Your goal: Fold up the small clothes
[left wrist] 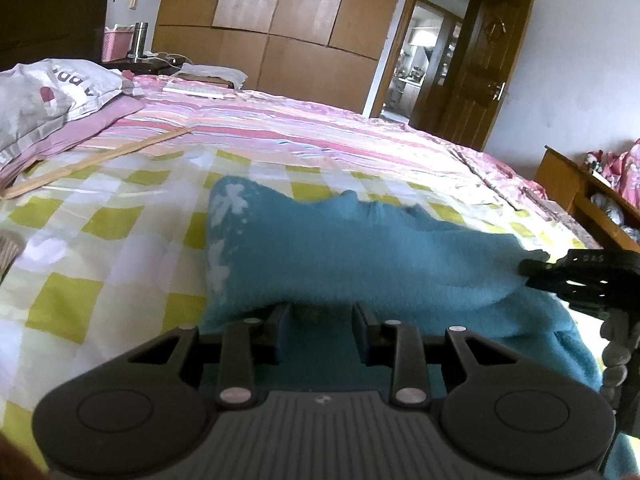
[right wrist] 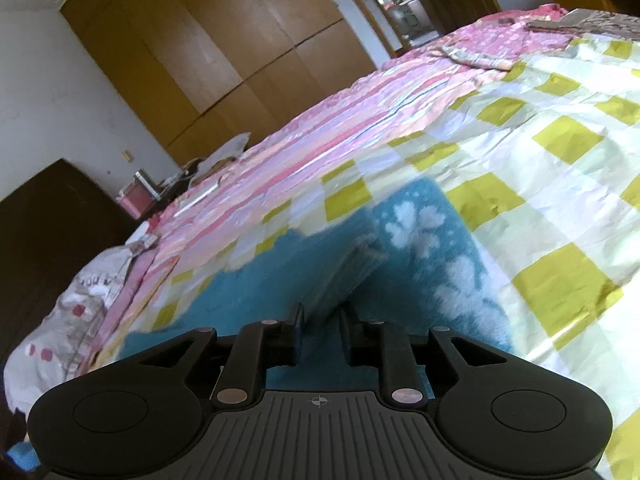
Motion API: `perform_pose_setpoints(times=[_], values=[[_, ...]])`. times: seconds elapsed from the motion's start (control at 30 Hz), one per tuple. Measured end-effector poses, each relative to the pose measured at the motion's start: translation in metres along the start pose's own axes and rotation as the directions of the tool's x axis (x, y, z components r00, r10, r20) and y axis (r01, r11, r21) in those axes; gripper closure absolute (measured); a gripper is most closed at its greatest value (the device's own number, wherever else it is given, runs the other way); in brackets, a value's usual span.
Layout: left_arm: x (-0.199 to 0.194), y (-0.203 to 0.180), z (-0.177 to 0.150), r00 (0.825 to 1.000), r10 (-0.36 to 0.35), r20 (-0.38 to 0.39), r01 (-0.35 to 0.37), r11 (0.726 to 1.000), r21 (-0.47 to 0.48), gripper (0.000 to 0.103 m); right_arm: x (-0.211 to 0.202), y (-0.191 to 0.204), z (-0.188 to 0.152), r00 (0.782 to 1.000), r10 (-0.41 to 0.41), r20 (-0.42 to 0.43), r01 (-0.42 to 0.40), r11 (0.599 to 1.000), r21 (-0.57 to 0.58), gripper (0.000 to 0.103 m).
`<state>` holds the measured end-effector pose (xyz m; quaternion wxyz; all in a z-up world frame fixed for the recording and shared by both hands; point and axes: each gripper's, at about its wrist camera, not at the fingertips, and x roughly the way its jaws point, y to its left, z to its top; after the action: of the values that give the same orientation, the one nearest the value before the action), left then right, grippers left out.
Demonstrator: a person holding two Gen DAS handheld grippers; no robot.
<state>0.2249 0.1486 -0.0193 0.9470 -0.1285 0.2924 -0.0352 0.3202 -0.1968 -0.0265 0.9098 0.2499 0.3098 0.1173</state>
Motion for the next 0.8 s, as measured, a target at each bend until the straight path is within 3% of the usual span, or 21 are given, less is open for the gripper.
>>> perform_pose_setpoints(times=[0.23,0.47,0.63,0.8], values=[[-0.008,-0.002,0.005,1.000,-0.024,-0.001,0.024,1.000,0.007,0.065,0.003,-0.003,0.003,0.993,-0.121,-0.002,0.121,0.992,-0.037,0.085],[-0.028,0.000,-0.012,0.999,0.008,-0.037,-0.007,0.999,0.043,0.060,-0.001,-0.009,0.001,0.991,-0.136,-0.017,0.136,0.990,-0.042,0.090],[-0.038,0.005,-0.024,0.996,0.047,-0.075,-0.043,0.998,0.050,0.060,-0.017,-0.006,0.001,0.992,-0.120,-0.037,0.116,0.990,-0.080,0.082],[-0.050,0.008,-0.038,0.990,0.068,-0.124,-0.062,0.997,0.048,0.060,-0.042,0.001,-0.012,0.992,-0.101,-0.073,0.089,0.984,-0.155,0.082]])
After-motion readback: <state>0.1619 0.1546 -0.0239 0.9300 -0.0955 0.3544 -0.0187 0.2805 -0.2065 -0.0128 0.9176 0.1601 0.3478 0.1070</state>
